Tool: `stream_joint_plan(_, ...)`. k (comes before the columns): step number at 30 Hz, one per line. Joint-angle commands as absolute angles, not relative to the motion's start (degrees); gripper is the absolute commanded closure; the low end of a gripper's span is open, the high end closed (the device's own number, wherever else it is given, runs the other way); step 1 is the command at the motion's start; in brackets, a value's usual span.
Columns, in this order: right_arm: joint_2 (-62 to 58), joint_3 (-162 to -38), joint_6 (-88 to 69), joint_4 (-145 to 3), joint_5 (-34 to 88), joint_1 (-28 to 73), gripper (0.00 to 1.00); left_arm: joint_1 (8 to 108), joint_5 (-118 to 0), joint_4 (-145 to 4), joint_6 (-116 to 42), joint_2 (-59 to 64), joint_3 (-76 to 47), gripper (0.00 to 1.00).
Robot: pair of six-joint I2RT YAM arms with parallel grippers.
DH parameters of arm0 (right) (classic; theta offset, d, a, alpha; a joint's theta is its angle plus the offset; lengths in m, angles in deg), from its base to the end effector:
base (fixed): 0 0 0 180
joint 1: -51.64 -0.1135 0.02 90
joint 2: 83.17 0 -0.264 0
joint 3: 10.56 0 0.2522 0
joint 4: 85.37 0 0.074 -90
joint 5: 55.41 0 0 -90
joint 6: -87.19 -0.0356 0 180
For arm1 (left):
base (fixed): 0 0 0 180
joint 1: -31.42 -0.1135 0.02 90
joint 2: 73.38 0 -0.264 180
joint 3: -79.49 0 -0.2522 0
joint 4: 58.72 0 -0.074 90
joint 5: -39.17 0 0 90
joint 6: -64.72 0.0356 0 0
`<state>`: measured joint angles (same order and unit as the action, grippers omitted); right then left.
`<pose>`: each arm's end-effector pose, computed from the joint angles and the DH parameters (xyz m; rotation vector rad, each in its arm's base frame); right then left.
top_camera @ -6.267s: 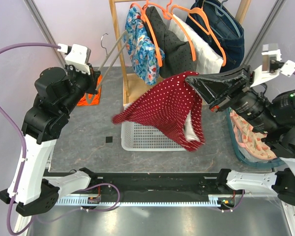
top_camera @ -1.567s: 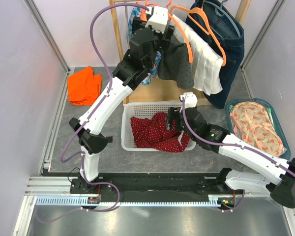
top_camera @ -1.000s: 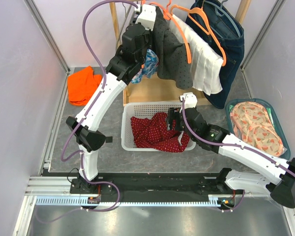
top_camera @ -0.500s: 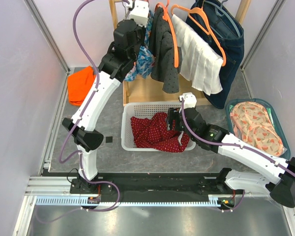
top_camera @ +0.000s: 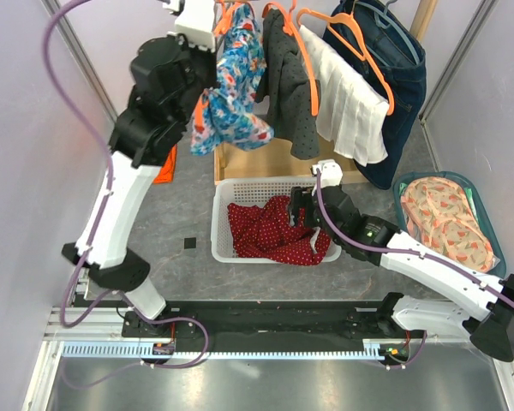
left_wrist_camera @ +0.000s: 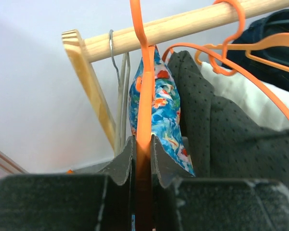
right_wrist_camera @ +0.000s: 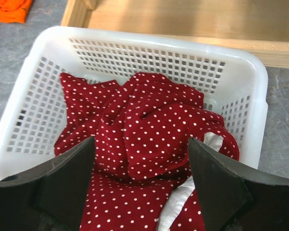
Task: Remove the skirt from the hanger
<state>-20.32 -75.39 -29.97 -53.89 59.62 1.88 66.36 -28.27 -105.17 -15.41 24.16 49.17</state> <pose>0.1692 0.1766 0.3048 -0.1406 2.0503 0.3850 0.2667 -0.1697 0.5849 0.2564 1.4571 -0.0651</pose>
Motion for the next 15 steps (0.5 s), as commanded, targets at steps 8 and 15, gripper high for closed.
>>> stream_joint_plan(8, -19.5, -94.9, -24.5, -54.8, 47.9, 1.3, 0.02, 68.2, -36.2, -109.1, -23.4, 7.1, 41.6, 0.98)
stream_joint_plan(15, -12.7, -109.6, -15.4, -54.0, 47.1, -5.8, 0.02, 68.5, -40.0, -112.8, -27.5, 4.4, 36.1, 0.98)
